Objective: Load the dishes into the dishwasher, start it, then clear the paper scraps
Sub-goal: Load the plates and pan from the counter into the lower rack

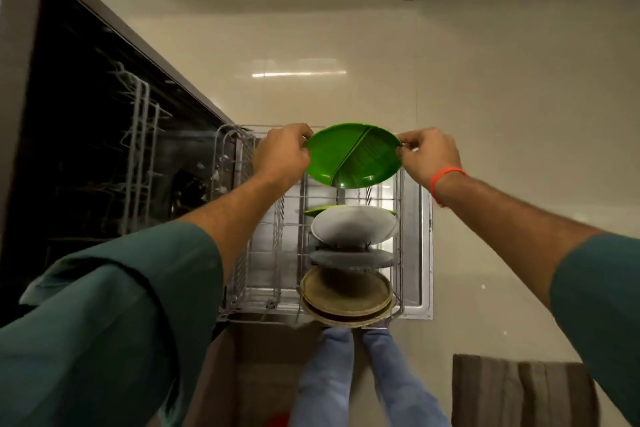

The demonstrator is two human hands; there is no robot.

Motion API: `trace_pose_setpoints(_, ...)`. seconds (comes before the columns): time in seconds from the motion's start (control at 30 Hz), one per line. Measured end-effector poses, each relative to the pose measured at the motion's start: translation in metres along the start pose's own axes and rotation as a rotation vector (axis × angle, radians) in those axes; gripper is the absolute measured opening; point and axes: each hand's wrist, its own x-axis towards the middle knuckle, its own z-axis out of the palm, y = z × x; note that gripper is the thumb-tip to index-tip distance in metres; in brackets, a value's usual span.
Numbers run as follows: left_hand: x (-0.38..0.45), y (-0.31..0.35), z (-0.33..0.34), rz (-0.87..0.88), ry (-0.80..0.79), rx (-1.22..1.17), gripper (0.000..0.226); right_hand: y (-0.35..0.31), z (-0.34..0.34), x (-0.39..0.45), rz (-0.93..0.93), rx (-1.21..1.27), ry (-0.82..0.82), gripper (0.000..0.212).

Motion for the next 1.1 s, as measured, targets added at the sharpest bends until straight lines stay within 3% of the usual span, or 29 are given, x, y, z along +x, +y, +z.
trace_pose_setpoints(0.4, 0.056, -0.053, 0.109, -0.045, -0.086, -0.056, 0.03, 0.064, 0.084, 0.059, 0.083, -0.095, -0.03, 0.034)
trace_pose_setpoints(0.83, 0.05, -0.063, 0.144, -0.076, -0.024, -0.218, 0.031, 0.091, 0.103, 0.06, 0.112, -0.087, -0.026, 0.035)
trace_pose_setpoints(1.1, 0.04, -0.084, 0.148, -0.016, -0.112, -0.086, 0.037, 0.092, 0.111, 0.045, 0.092, -0.162, -0.078, 0.038)
